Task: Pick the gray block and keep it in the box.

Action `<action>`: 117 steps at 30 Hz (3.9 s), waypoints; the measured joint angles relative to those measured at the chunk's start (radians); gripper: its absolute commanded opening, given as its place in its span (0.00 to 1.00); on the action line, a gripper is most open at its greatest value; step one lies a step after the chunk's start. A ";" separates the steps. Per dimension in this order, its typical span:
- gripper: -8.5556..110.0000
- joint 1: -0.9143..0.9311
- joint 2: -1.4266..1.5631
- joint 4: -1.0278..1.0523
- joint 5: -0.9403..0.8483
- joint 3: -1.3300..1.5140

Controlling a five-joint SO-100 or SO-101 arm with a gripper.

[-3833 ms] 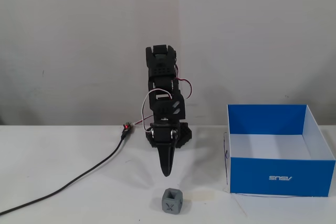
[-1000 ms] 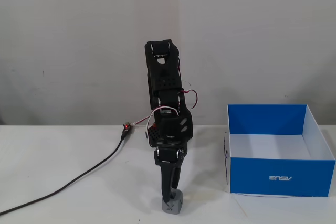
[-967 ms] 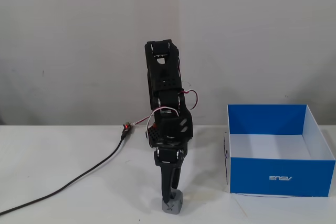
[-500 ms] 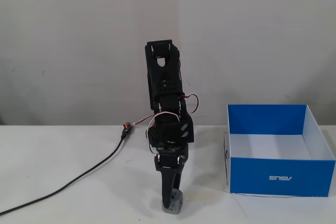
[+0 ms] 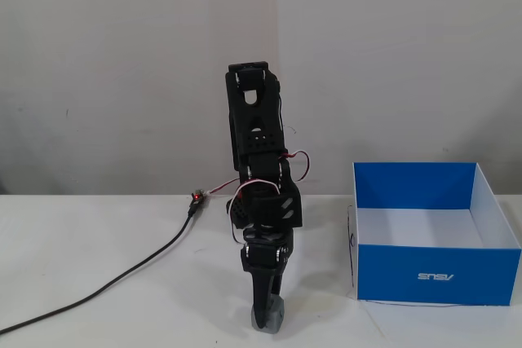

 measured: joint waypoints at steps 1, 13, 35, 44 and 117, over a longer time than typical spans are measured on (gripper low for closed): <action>0.19 0.000 0.000 -0.008 0.000 0.000; 0.15 -0.002 0.002 -0.029 0.009 -0.006; 0.13 -0.103 0.356 0.144 -0.020 -0.078; 0.12 -0.267 0.505 0.245 -0.054 -0.193; 0.07 -0.314 0.614 0.407 -0.592 -0.031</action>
